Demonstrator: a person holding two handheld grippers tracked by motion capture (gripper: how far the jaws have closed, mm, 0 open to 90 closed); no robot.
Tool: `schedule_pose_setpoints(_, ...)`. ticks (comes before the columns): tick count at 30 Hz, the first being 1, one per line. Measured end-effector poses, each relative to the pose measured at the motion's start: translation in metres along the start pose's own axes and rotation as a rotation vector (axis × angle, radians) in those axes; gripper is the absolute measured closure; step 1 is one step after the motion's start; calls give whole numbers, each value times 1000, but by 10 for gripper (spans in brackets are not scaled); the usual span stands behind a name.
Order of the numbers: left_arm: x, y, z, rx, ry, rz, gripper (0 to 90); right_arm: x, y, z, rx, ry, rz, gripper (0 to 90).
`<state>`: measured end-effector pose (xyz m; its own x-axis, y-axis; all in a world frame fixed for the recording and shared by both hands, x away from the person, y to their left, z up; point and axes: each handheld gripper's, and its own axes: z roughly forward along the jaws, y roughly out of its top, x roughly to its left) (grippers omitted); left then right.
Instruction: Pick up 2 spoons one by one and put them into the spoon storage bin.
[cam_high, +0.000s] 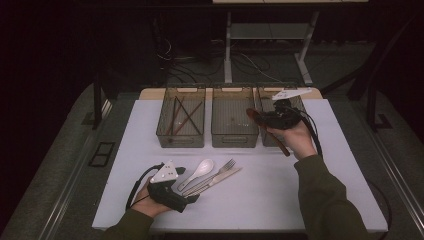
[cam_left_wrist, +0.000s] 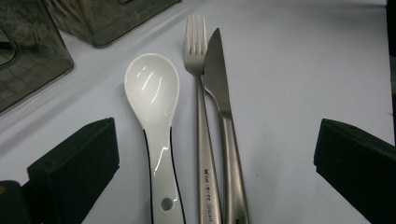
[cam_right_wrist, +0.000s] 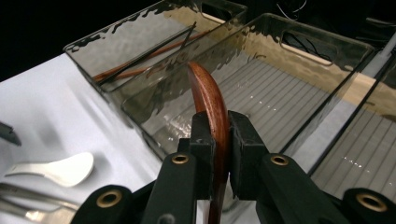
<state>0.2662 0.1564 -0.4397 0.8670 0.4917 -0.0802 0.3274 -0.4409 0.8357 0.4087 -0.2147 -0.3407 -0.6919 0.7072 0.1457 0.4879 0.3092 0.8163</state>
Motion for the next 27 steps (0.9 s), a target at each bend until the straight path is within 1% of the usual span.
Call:
schedule_pose_setpoints(5,0,0,-1,0,-1,4,0,1,14,9,-11,-15,-3,812)
schedule_pose_setpoints(7,0,0,-1,1,-1,4,0,2,20,13,-9,-20,-4,812)
schedule_pose_setpoints(9,0,0,-1,-1,-1,4,0,2,26,18,-6,-16,4,813)
schedule_pose_setpoints(11,0,0,-1,-5,-1,-1,0,4,33,23,-1,-19,-3,813)
schedule_pose_setpoints(17,-1,0,-1,-8,0,4,0,9,52,43,15,-26,-18,813)
schedule_pose_setpoints(19,-1,0,-1,-10,0,5,0,10,58,51,13,-25,-22,812)
schedule_pose_setpoints(22,0,0,-2,-6,0,4,0,13,64,63,14,-22,-25,813)
schedule_pose_setpoints(25,0,0,-2,-6,0,7,0,13,69,75,15,-18,-18,812)
schedule_pose_setpoints(27,0,0,-3,5,0,13,0,13,71,81,14,-19,-20,812)
